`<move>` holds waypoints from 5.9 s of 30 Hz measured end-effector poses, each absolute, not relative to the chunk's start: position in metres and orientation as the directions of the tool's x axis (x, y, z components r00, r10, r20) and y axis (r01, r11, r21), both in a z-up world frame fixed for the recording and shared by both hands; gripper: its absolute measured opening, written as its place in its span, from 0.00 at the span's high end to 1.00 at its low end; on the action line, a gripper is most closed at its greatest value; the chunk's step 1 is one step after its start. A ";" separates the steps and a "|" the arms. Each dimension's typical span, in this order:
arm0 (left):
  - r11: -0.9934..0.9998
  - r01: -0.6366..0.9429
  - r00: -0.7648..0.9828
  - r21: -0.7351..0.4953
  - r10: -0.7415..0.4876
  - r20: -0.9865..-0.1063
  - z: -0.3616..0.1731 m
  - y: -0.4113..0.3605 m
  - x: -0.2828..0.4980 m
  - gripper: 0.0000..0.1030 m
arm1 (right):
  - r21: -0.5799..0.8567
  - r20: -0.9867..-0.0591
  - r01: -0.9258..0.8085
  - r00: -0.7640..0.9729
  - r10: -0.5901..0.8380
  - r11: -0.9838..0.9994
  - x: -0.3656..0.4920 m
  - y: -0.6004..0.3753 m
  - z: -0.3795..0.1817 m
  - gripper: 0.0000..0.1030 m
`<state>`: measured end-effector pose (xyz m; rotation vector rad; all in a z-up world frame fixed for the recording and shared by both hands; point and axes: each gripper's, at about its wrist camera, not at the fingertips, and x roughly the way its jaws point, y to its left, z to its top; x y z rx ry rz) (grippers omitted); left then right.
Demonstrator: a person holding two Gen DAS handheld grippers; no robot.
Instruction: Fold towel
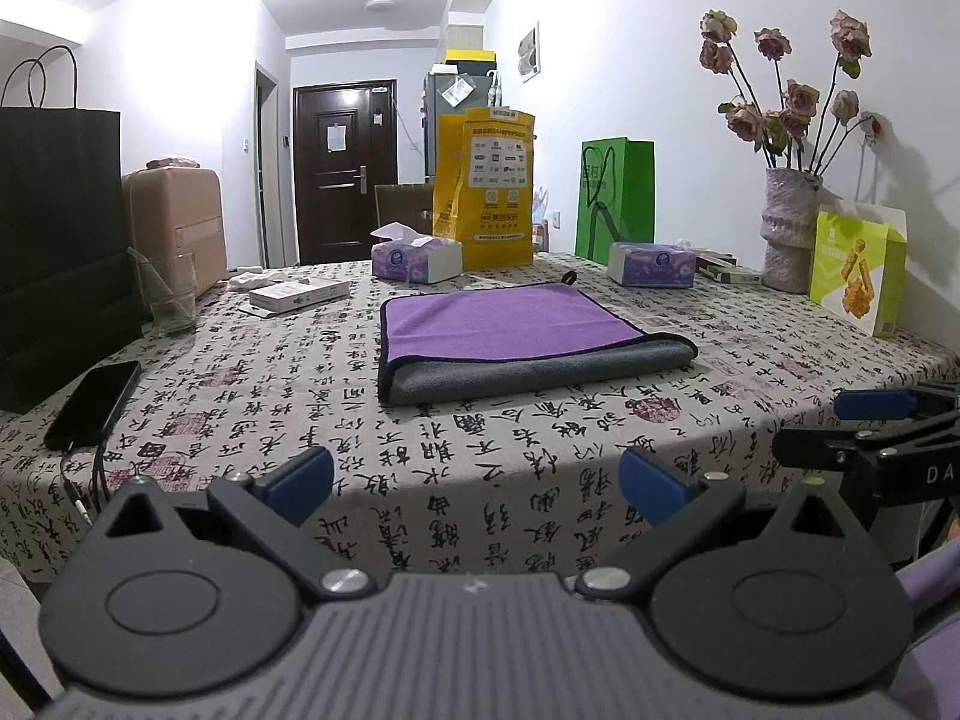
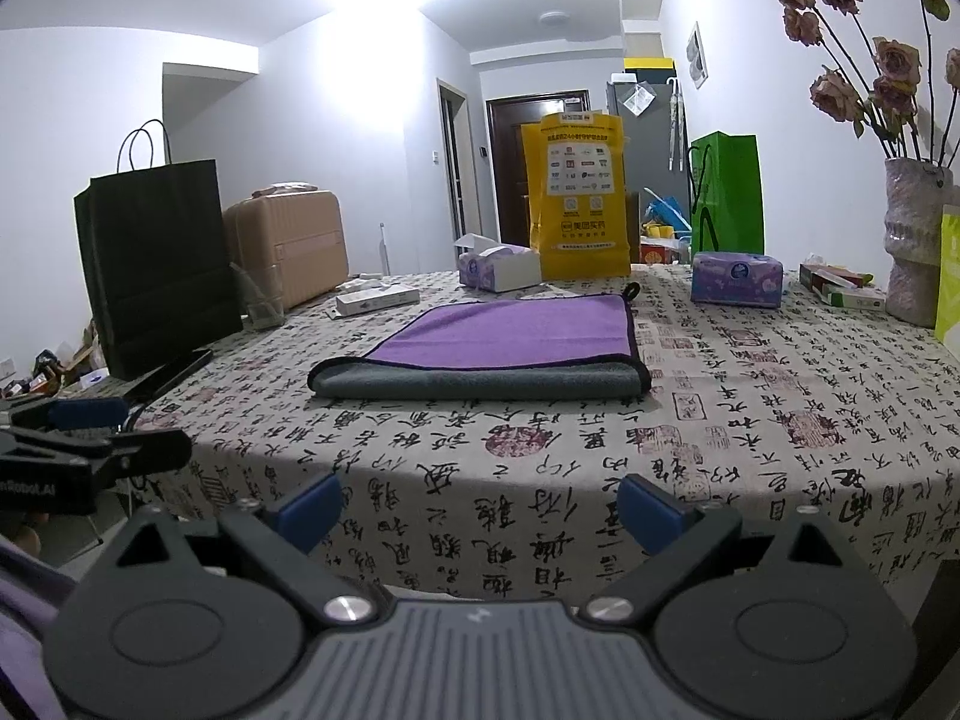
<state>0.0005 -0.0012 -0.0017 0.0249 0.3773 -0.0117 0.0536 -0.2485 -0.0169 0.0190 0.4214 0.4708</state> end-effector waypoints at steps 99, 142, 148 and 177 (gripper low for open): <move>0.993 -0.107 0.889 0.047 0.116 -0.442 -0.013 0.023 0.118 0.00 | 0.157 -0.400 -0.347 0.834 0.381 0.924 0.152 -0.245 -0.028 0.05; 0.992 -0.069 0.839 -0.105 0.001 -0.545 -0.012 0.065 0.230 0.94 | 0.036 -0.527 -0.431 0.758 0.383 0.902 0.289 -0.241 -0.029 0.96; 0.993 -0.066 0.863 -0.096 0.009 -0.505 -0.001 0.066 0.242 0.94 | 0.009 -0.505 -0.427 0.779 0.373 0.904 0.301 -0.238 -0.021 0.96; 0.998 -0.057 0.856 -0.035 0.031 -0.515 0.025 0.091 0.387 0.94 | -0.060 -0.492 -0.452 0.789 0.368 0.890 0.443 -0.205 0.008 0.96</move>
